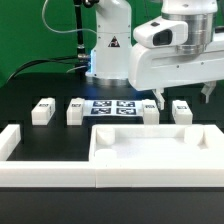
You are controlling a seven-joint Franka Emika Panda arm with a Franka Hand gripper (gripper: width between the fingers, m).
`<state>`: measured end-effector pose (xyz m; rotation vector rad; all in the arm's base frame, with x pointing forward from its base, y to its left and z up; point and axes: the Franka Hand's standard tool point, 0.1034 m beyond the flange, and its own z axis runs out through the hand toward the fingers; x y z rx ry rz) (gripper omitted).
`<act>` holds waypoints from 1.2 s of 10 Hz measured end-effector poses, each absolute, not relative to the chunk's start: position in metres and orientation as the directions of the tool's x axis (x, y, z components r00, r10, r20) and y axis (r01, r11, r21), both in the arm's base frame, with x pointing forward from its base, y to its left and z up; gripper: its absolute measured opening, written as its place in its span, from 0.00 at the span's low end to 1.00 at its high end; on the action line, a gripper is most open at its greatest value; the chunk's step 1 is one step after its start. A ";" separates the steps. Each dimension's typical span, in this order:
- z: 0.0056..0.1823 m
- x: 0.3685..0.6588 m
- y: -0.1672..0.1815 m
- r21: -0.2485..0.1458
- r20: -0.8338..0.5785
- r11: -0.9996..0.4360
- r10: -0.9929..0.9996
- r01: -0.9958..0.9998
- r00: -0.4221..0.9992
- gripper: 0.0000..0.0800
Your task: Assemble desk
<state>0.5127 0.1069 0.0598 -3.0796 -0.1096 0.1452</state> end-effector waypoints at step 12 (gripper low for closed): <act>0.048 0.490 0.119 -0.055 -0.692 -0.998 0.043 0.007 0.720 0.81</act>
Offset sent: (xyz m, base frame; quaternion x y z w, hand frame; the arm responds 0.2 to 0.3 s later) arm 0.0000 0.0000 0.0000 0.0000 0.0000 0.0000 1.0000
